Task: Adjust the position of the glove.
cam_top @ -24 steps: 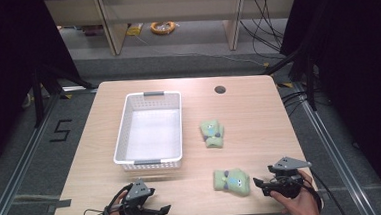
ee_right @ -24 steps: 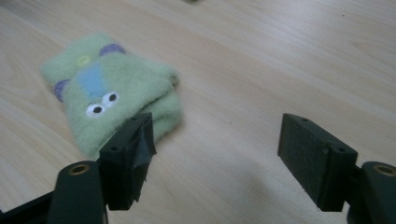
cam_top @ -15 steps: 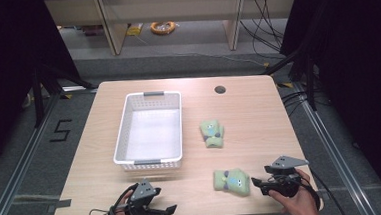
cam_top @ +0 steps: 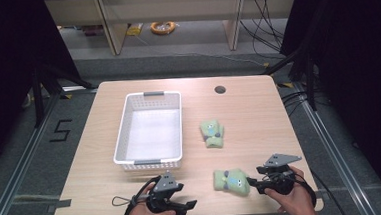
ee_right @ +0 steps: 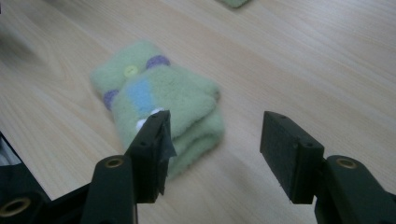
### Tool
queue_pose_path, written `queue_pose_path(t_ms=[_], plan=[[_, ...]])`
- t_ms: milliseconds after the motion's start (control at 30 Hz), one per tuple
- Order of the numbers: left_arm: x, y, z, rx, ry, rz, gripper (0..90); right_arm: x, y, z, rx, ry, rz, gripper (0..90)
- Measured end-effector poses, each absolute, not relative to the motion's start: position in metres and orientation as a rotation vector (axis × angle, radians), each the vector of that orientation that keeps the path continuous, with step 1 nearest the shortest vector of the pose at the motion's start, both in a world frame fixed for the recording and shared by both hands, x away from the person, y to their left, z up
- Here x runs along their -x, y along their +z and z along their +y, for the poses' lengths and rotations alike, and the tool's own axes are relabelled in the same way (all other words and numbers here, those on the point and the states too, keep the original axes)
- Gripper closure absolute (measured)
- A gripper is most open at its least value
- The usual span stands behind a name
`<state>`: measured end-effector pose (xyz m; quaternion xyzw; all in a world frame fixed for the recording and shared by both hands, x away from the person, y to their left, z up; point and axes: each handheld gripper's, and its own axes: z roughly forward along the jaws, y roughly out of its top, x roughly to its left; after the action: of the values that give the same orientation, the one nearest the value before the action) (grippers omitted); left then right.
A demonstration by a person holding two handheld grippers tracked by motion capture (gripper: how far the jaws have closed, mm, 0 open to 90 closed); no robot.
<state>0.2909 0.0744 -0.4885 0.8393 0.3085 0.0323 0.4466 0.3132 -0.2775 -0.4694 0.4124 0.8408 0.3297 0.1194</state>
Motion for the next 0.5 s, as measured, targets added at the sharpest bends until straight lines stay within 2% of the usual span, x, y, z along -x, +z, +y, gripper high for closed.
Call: queue_pose_path(t_ms=[200,233,367,500], plan=[[-0.301,-0.483,0.057,-2.122,0.091,0.735,35.6,-0.320,-0.472,-0.272,-1.194,0.959,2.461,48.5],[-0.305,-0.483,0.047,-2.114,0.071,0.725,39.5,-0.321,-0.471,-0.268,-1.191,0.941,2.475,49.8],[-0.310,-0.486,0.029,-2.115,0.034,0.725,41.1,-0.325,-0.471,-0.263,-1.217,0.947,2.487,51.7],[-0.322,-0.489,0.017,-2.166,0.053,0.702,43.6,-0.330,-0.477,-0.260,-1.194,0.977,2.474,52.2]])
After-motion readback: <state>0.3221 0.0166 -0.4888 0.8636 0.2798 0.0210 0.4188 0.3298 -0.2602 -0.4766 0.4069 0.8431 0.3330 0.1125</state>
